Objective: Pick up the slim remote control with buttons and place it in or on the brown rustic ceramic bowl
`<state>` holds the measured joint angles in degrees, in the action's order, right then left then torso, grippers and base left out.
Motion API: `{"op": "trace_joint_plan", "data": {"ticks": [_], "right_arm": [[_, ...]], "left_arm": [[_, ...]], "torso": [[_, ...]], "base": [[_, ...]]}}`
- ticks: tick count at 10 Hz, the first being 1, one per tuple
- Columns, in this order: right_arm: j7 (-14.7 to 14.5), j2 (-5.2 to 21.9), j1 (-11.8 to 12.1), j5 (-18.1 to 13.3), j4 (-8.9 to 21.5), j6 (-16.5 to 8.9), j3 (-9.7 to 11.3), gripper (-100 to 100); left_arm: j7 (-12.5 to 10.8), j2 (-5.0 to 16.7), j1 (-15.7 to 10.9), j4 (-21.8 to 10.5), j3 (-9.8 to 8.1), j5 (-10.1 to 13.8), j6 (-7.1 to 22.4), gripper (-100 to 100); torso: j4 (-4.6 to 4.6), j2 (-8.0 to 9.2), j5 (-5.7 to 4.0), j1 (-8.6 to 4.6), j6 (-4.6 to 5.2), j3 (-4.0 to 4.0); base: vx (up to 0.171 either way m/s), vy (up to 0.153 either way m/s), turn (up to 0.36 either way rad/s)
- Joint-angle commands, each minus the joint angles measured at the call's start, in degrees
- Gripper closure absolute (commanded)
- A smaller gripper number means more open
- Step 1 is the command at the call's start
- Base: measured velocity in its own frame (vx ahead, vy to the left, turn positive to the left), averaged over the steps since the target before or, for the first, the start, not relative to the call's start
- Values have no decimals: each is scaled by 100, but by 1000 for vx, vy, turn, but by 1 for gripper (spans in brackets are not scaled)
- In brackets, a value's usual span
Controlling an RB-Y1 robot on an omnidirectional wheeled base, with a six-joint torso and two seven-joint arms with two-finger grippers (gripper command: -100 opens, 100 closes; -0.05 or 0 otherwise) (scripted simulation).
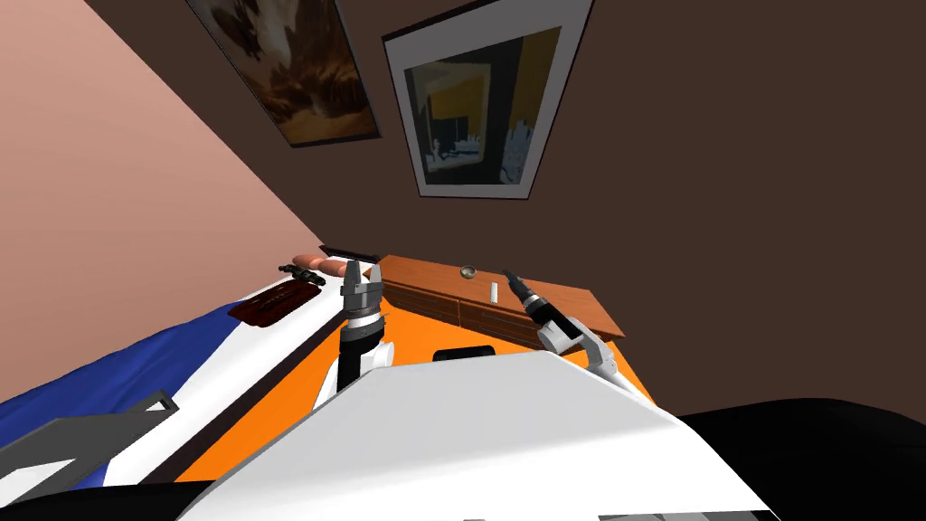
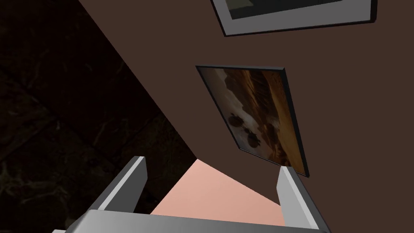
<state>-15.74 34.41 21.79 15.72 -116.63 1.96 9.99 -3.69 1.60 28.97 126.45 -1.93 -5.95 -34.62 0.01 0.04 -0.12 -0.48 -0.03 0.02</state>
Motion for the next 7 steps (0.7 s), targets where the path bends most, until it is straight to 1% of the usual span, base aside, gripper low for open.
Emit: {"op": "trace_joint_plan", "data": {"ticks": [1, 2, 3, 4, 5, 6, 7], "right_arm": [[-101, 141, 39, 138, 146, -199, 87, -100], [-194, 356, 2, 383, 356, -428, 178, -100], [-194, 356, 2, 383, 356, -484, 178, -100], [-285, 561, -35, 634, 506, -764, 271, -100], [-375, 738, -72, 796, 722, -922, 365, -100], [-375, 754, -72, 889, 806, -1037, 365, -100], [-462, 934, -109, 1115, 1044, -1193, 460, -100]], "left_arm": [[0, 0, 0, 0, 0, 0, 0, 0], [0, 0, 2, 0, -1, 0, 0, 0], [0, 0, 1, 0, 0, 0, 0, 0], [0, 0, 2, 0, -1, 0, 0, 0], [0, 0, 1, 0, 0, 0, 0, 0], [0, 0, 1, 0, 0, 0, 0, 0], [0, 0, 2, 0, -1, 0, 0, 0]], "torso": [[0, 0, 0, 0, 0, 0], [0, -2, 1, 6, 8, 0], [0, -4, 3, 9, 3, -2], [-1, -9, 2, 15, 6, -4], [-2, -13, 3, 17, 1, -7], [-2, -13, 2, 4, 1, -7], [-2, -11, 0, 6, 7, -6]], "base": [[-50, -92, 167], [-39, -78, 266], [-29, -70, 186], [-25, -59, 332], [-35, -98, 462], [-40, -93, 270], [-28, -69, 383]]}}
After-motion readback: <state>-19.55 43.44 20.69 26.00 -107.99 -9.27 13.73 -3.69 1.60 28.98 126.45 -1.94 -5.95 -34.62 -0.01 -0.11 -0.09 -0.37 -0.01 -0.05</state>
